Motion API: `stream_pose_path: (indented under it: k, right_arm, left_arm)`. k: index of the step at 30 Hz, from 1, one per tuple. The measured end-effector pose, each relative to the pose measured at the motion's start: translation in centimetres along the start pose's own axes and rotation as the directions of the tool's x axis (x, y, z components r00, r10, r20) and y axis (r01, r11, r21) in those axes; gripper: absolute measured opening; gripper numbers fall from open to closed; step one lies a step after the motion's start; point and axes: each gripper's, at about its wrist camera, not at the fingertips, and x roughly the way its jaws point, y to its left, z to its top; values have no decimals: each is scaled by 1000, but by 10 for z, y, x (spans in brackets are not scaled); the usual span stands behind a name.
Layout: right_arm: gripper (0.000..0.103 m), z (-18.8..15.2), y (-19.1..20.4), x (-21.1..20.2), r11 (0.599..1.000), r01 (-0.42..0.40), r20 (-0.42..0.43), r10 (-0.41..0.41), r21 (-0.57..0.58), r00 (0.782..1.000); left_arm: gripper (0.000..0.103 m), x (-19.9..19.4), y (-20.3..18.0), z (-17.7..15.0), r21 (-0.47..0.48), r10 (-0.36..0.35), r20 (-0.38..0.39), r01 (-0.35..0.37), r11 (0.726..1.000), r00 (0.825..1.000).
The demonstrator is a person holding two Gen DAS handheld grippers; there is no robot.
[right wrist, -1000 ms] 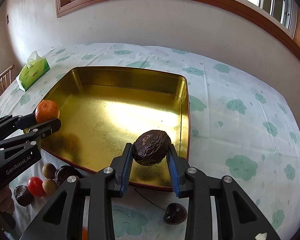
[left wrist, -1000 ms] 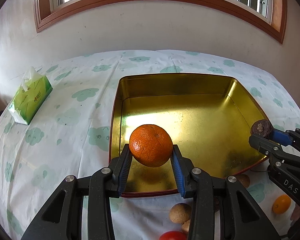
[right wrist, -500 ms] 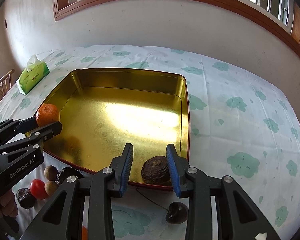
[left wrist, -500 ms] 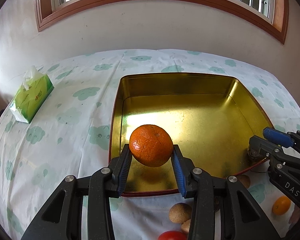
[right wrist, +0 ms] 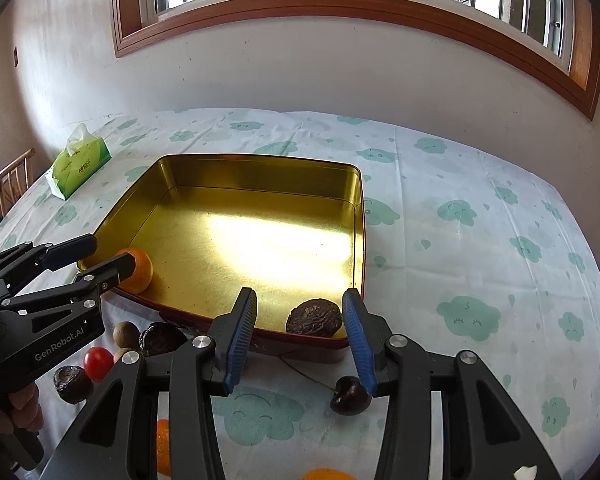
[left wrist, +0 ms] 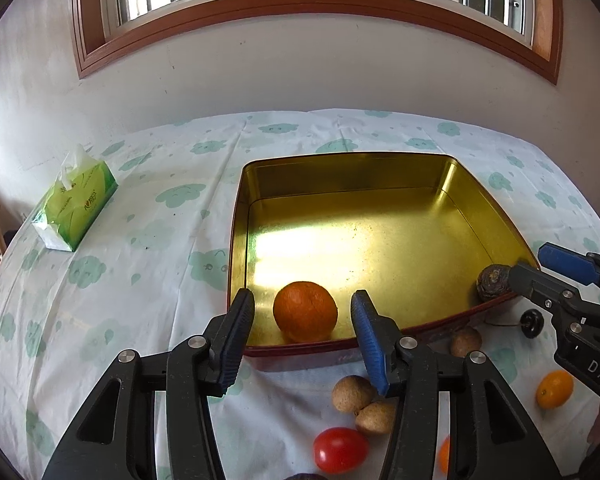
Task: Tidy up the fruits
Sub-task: 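Withdraw both tools from the tin back toward the remaining fruits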
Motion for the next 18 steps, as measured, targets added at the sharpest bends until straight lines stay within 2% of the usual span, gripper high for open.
stream_pose_path:
  k: [13,18]
  right_arm:
    - [42,-37,3,-59,999,-15,35,14,35,999]
    - [42,-57,3,-79,999,-14,41,12,43,999]
  left_arm:
    - [52,-65,0,-36,-12,-9,51,10,1000,999]
    - [52,-82,2,-57,-21,-16,47,17,1000,999]
